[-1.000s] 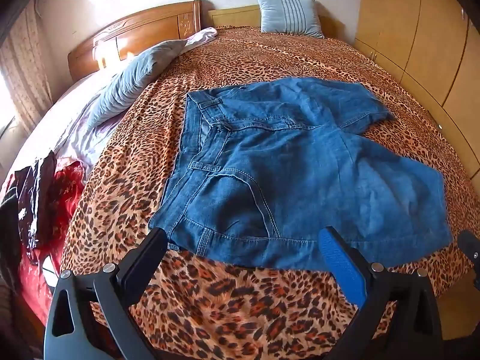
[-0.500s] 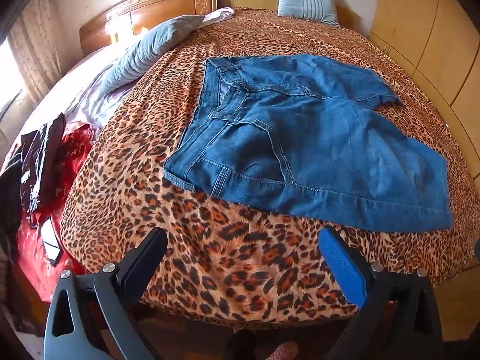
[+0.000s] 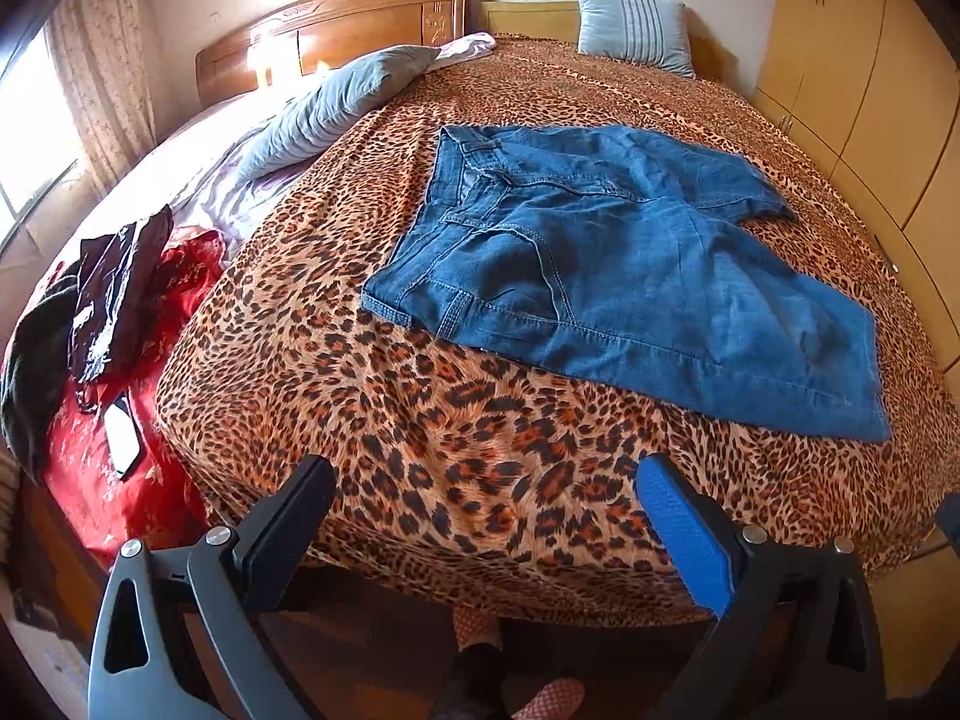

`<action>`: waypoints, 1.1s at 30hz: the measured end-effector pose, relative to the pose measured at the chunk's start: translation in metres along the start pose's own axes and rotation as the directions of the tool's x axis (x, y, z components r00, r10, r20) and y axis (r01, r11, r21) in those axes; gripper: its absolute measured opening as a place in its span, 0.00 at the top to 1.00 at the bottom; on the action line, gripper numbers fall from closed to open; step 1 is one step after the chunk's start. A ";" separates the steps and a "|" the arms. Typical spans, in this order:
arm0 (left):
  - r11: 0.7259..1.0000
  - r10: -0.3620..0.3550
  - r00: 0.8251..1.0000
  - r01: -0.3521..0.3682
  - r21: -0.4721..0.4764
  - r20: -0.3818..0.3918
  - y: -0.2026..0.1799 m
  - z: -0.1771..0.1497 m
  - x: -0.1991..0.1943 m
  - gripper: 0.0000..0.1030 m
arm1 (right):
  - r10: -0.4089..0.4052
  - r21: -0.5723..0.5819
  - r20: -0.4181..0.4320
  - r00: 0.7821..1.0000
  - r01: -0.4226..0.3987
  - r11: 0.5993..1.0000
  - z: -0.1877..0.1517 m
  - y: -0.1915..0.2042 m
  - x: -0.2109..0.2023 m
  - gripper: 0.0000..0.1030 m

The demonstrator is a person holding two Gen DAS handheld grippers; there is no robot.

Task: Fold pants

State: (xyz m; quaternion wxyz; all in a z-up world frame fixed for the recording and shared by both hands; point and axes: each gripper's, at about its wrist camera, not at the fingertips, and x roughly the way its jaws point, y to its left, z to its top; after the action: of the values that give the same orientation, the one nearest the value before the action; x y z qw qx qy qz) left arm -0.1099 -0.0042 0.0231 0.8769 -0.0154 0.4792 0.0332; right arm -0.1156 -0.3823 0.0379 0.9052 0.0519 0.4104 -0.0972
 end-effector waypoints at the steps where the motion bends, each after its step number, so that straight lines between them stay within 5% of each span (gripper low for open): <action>1: 1.000 -0.005 1.000 0.004 0.005 0.014 0.006 -0.012 -0.002 0.01 | 0.001 -0.005 0.006 1.000 -0.001 1.000 0.000 0.000 -0.001 0.00; 33: 0.999 -0.024 0.999 0.023 0.032 0.028 -0.006 -0.009 -0.008 0.01 | 0.016 -0.022 0.001 1.000 -0.016 1.000 0.006 -0.005 0.003 0.00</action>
State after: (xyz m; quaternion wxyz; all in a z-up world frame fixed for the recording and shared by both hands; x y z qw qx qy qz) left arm -0.1212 -0.0111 0.0245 0.8842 -0.0066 0.4668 0.0158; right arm -0.1100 -0.3882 0.0394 0.9067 0.0450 0.4105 -0.0855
